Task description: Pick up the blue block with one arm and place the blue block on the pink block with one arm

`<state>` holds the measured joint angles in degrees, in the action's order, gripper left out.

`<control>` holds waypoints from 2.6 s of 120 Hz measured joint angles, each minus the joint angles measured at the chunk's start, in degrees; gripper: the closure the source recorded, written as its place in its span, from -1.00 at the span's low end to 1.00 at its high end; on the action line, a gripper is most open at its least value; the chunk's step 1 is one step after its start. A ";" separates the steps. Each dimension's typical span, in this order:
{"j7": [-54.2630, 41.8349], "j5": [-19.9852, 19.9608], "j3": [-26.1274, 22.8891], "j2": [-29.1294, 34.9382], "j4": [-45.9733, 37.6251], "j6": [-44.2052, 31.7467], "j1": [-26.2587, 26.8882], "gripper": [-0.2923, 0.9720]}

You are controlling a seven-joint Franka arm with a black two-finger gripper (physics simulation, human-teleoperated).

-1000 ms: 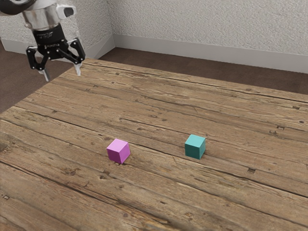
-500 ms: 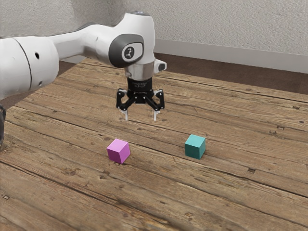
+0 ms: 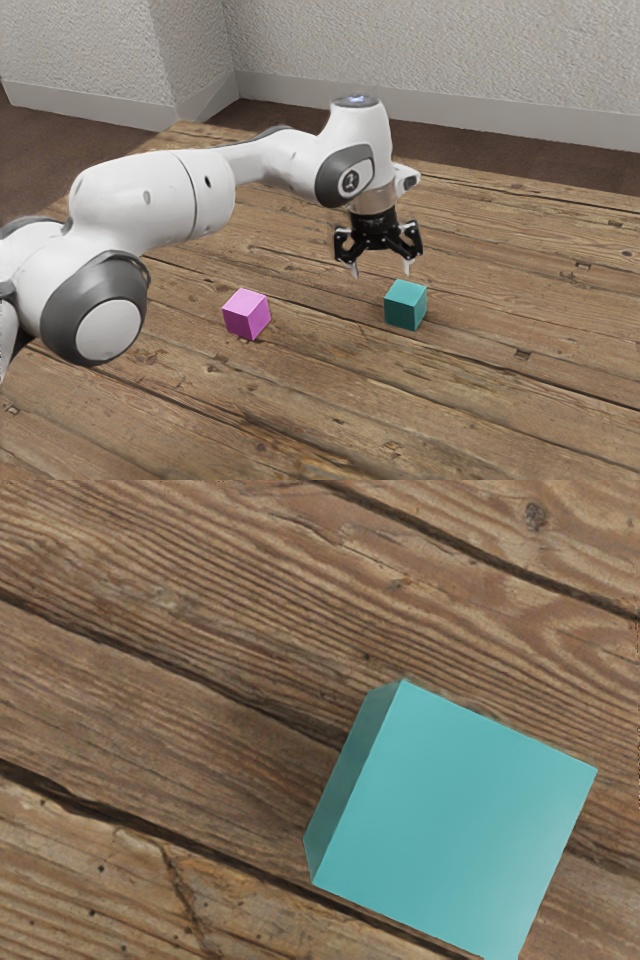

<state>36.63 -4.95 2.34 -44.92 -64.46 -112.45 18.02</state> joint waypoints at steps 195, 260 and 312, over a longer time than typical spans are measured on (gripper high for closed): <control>-25.92 -7.90 -0.70 -8.15 -1.82 -18.55 -0.01 -0.03; -22.10 -2.71 2.89 40.03 -54.67 -17.10 -5.61 0.01; -23.40 -1.96 0.68 30.85 -47.13 -14.76 -16.08 0.04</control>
<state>13.23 -6.90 3.02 -14.07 -111.59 -127.22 1.94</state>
